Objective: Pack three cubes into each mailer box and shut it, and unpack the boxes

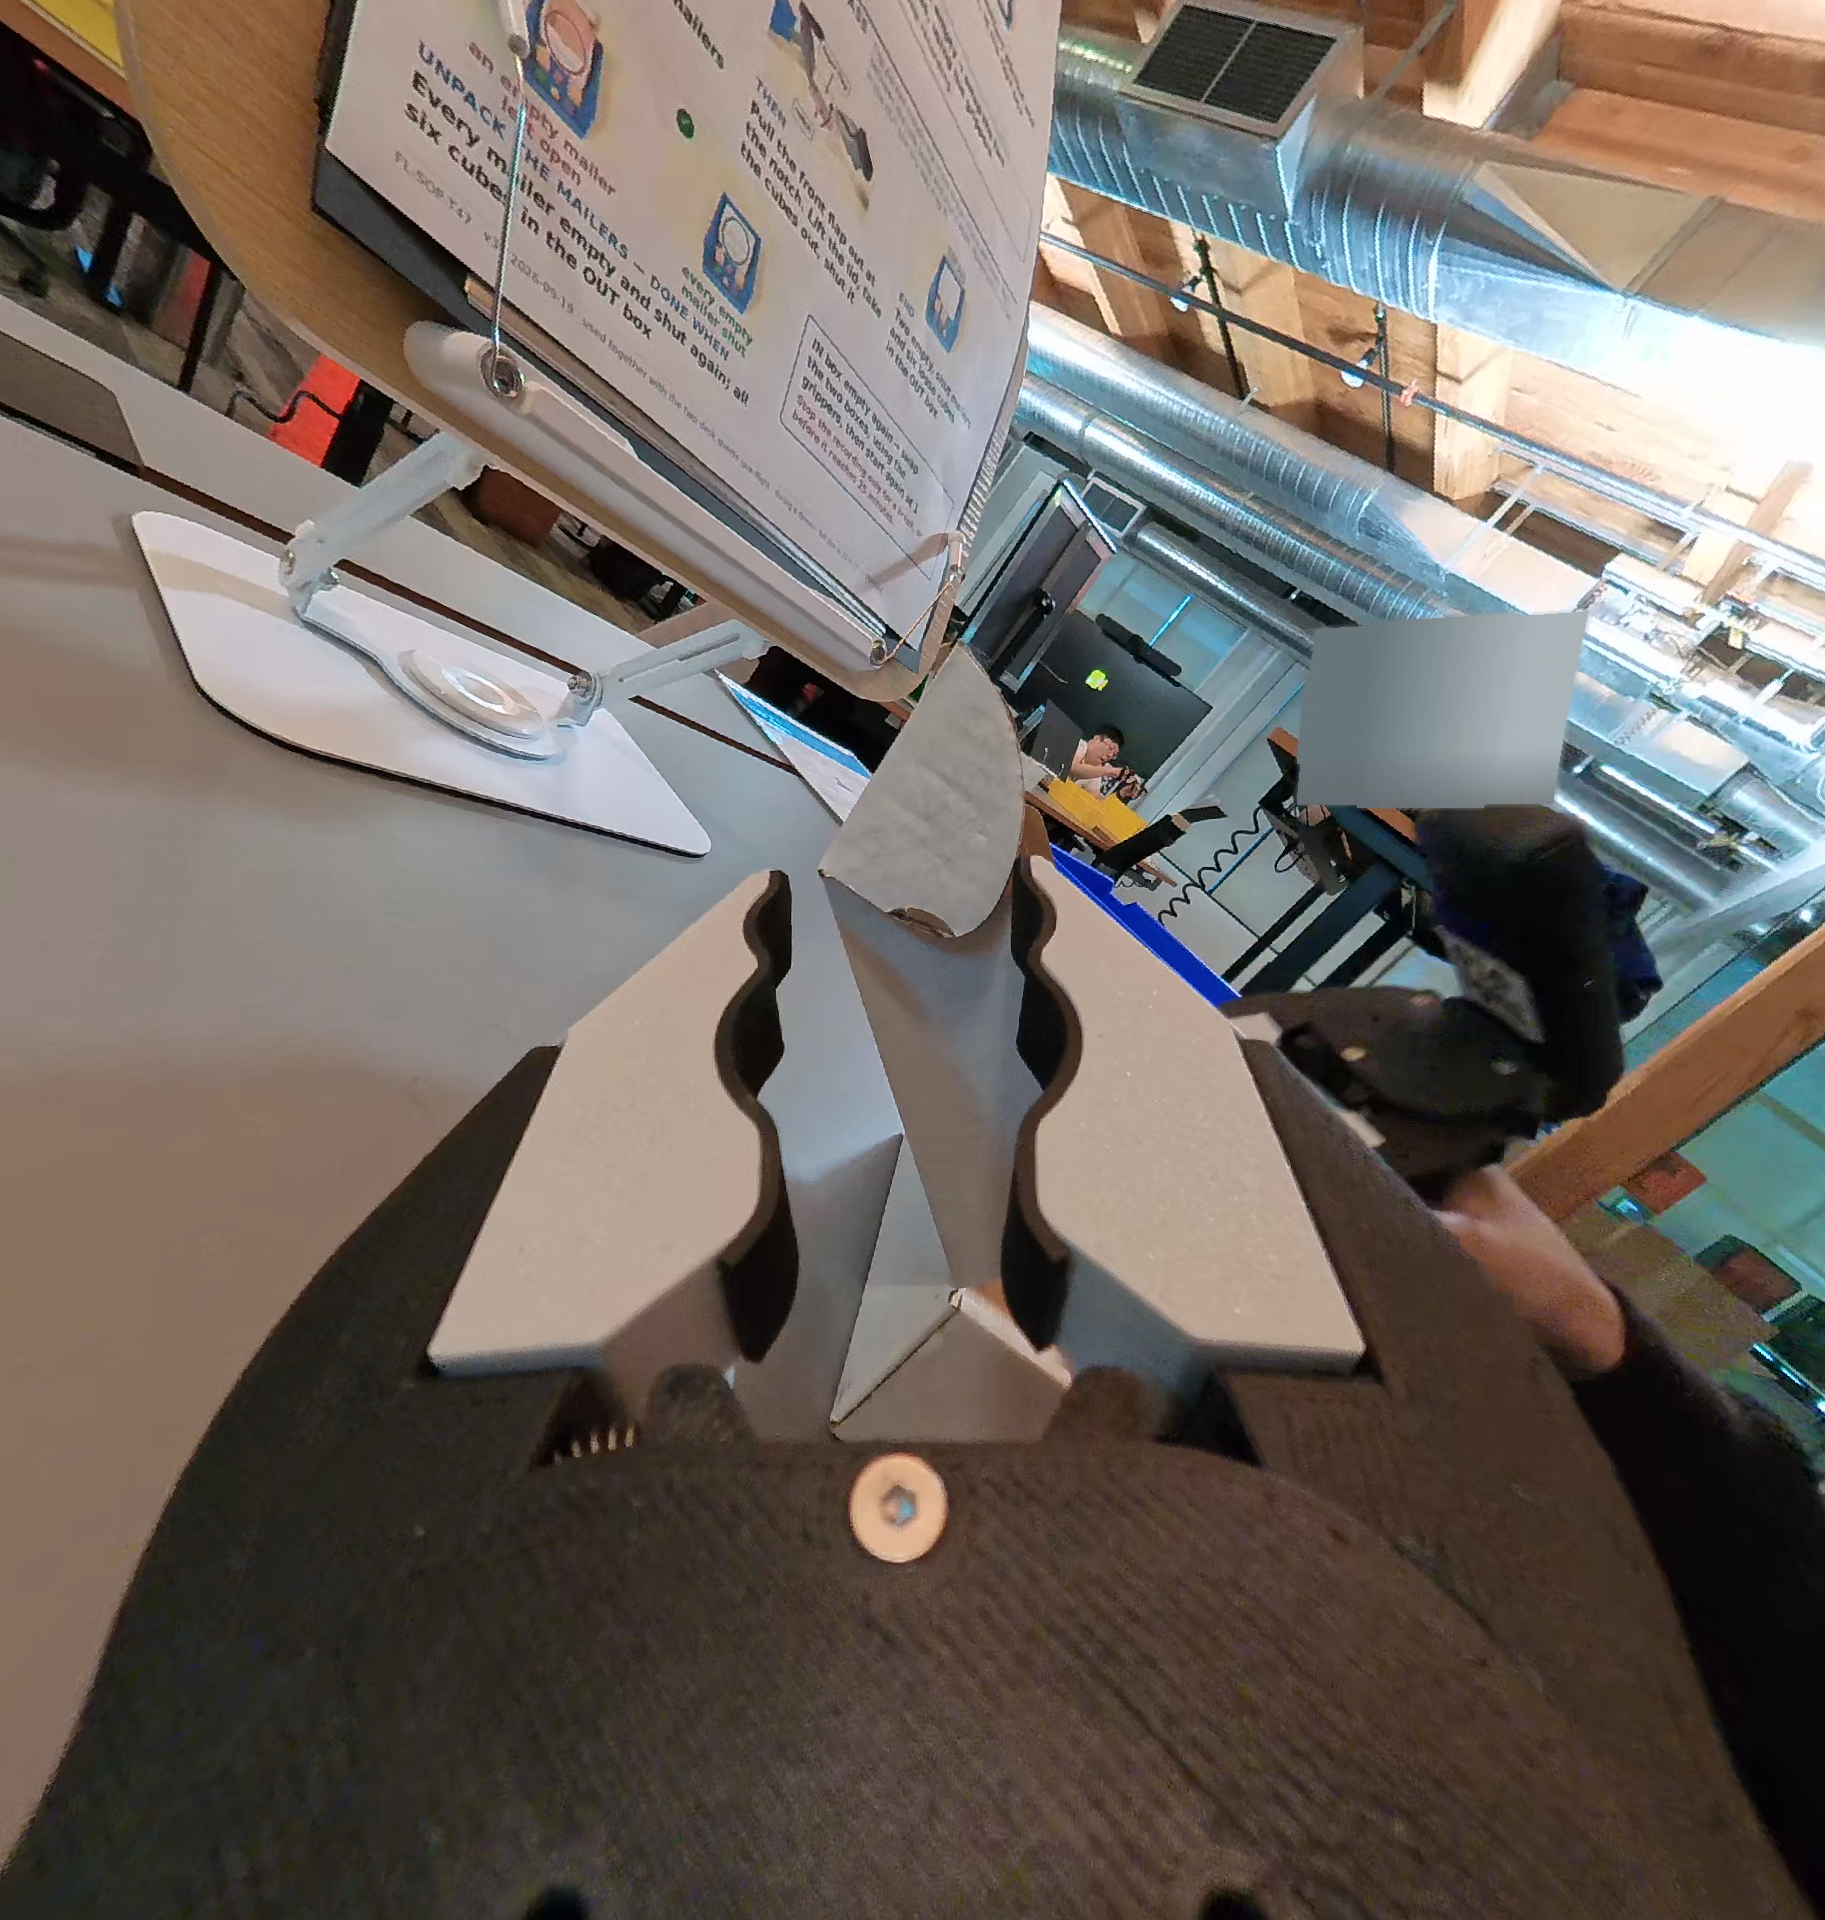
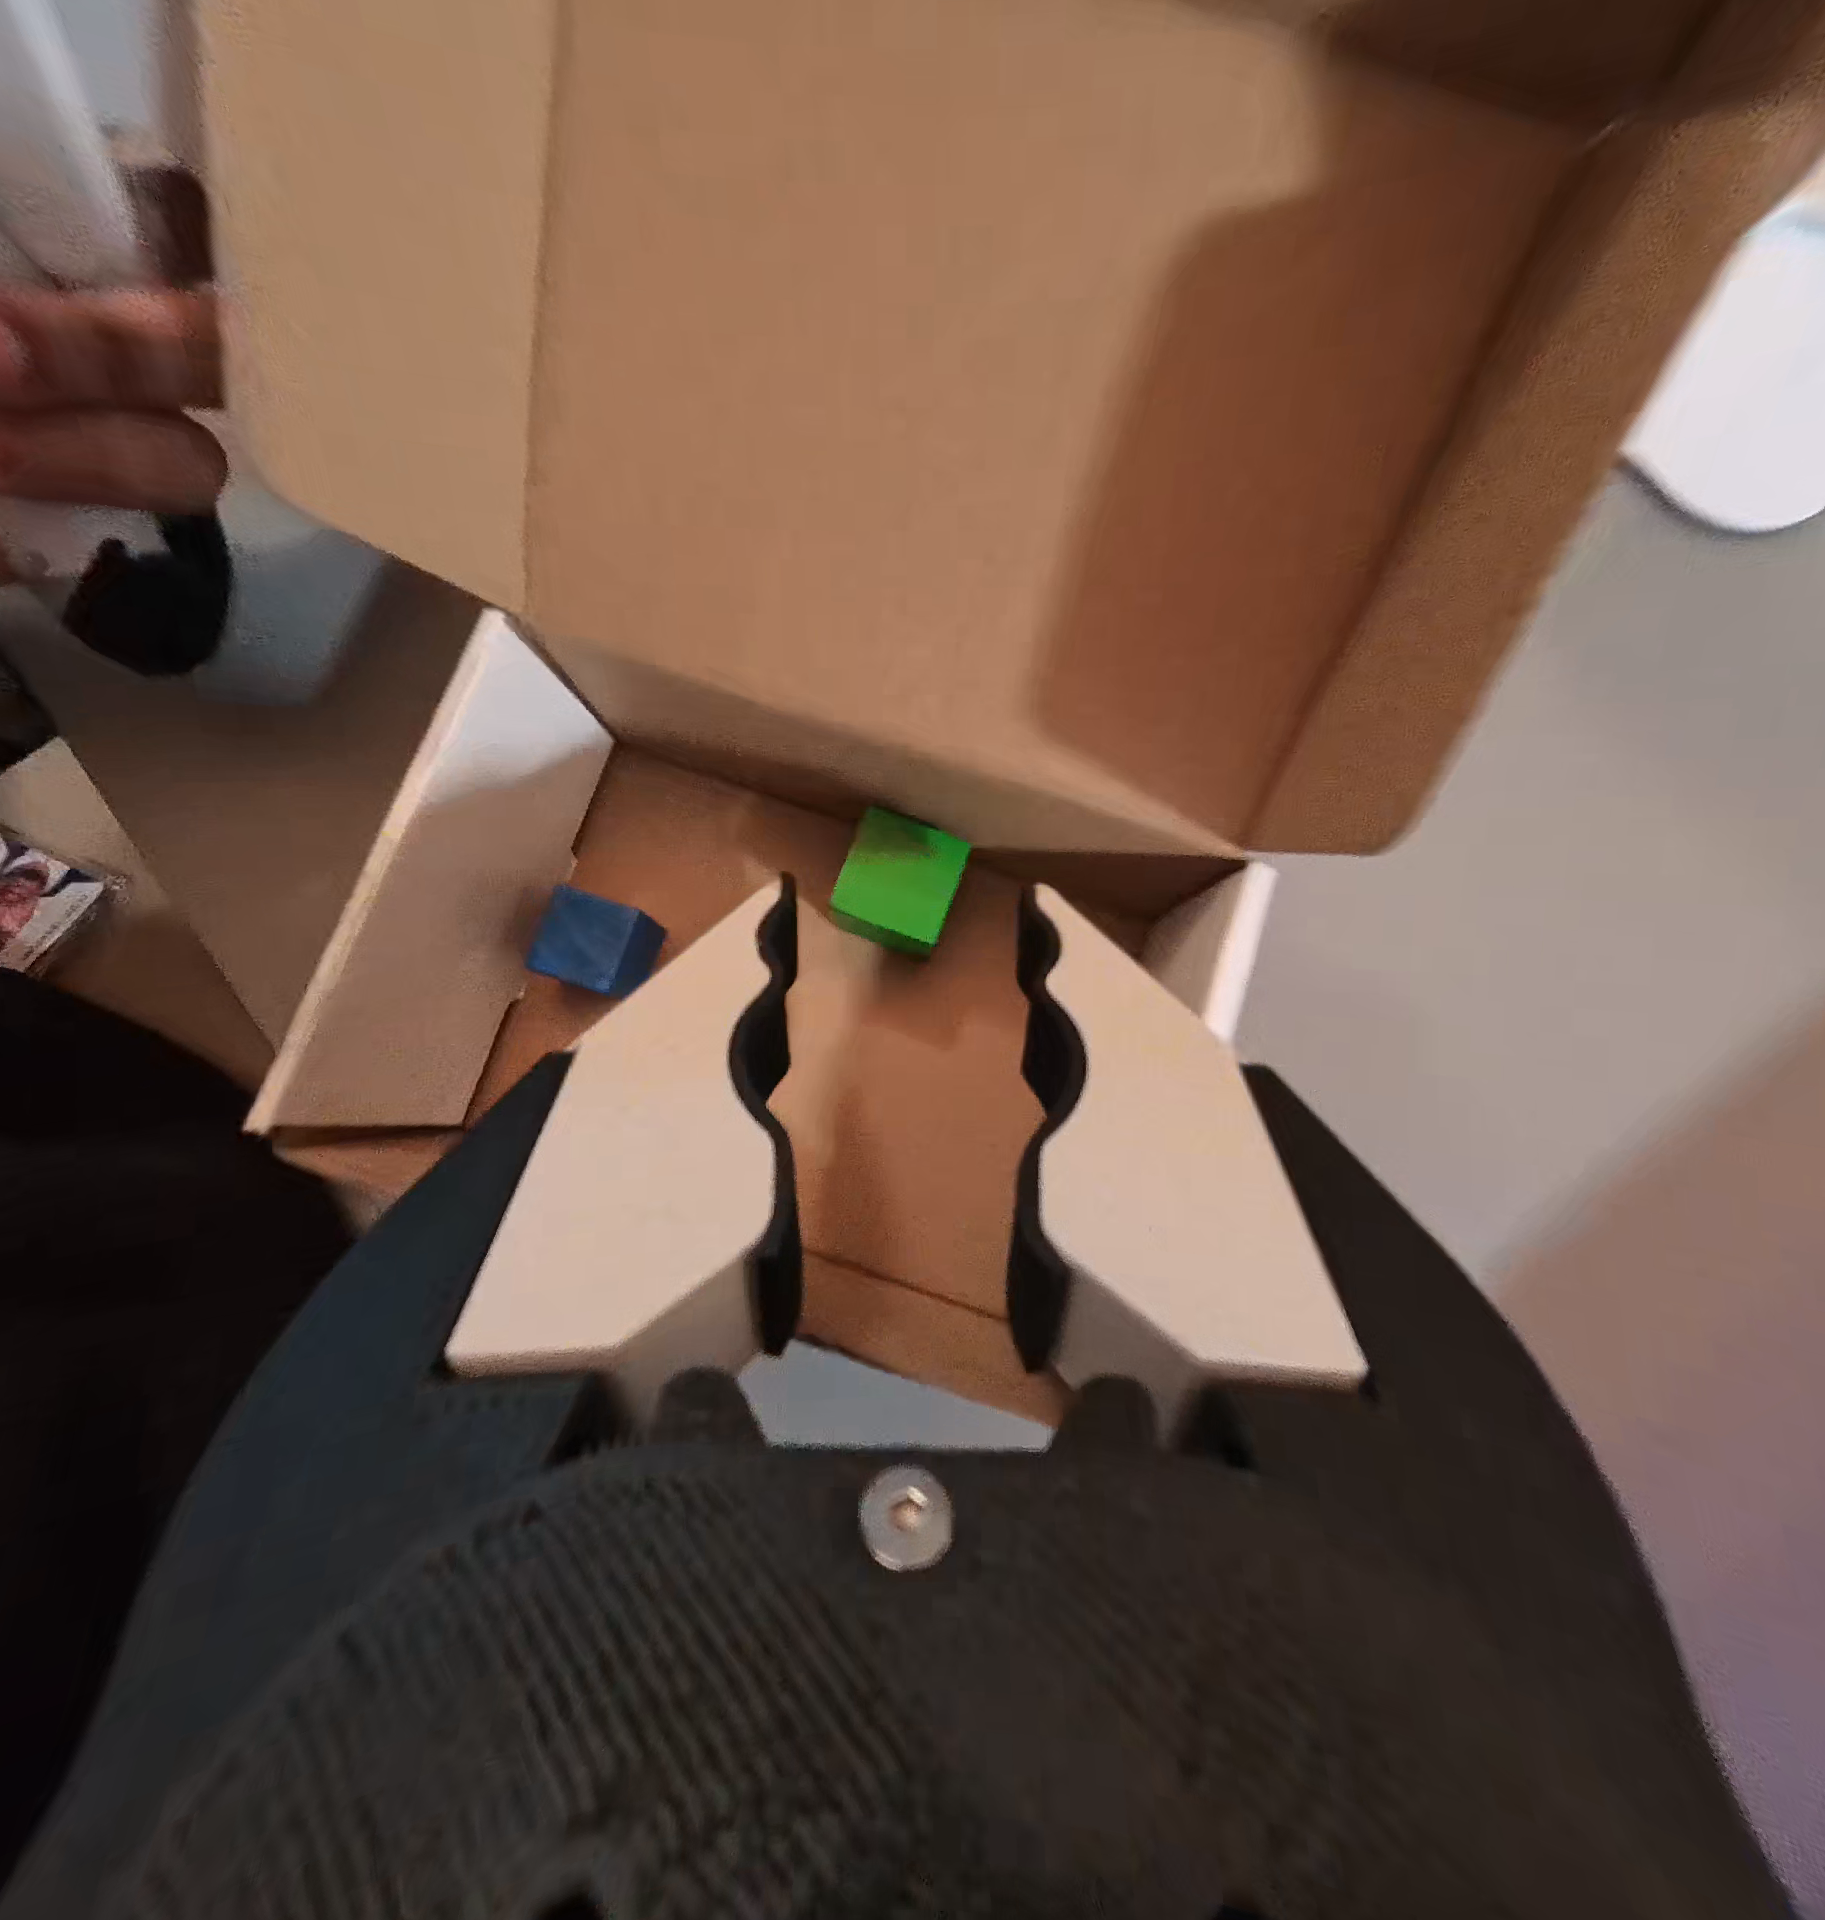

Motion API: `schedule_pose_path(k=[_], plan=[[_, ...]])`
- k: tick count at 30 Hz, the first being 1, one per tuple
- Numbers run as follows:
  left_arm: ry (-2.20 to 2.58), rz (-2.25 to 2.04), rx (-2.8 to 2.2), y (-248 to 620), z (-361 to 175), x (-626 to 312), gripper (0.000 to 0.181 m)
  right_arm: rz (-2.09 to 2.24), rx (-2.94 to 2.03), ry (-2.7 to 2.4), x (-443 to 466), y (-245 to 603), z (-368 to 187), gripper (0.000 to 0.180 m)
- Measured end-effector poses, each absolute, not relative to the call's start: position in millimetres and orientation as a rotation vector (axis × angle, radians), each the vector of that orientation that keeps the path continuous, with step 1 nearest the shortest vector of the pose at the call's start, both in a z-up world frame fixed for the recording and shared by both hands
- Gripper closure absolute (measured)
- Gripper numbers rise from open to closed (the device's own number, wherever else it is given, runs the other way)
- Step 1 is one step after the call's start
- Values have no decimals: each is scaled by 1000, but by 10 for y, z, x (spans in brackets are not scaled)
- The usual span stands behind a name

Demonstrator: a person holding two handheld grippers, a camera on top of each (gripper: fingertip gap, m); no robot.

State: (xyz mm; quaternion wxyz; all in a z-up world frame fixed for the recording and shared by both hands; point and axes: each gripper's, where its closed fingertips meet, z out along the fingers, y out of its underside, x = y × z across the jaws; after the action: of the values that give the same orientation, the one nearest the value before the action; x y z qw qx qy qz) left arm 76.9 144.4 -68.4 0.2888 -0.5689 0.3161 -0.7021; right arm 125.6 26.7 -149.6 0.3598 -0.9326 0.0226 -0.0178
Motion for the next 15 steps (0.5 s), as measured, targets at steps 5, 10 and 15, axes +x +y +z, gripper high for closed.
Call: schedule_pose_path(k=[5, 10, 15], plan=[[843, -1882, -1522, 1442, -689, 773, 139, -21, -2424, 78, 1175, 362, -1695, 141], [831, -1895, -1536, 1456, -700, 779, 139, -85, -2433, 20, 1174, 360, -1686, 153], [829, -1893, -1537, 1459, -701, 779, 139, -120, -2251, 74, 1423, 219, -995, 153]])
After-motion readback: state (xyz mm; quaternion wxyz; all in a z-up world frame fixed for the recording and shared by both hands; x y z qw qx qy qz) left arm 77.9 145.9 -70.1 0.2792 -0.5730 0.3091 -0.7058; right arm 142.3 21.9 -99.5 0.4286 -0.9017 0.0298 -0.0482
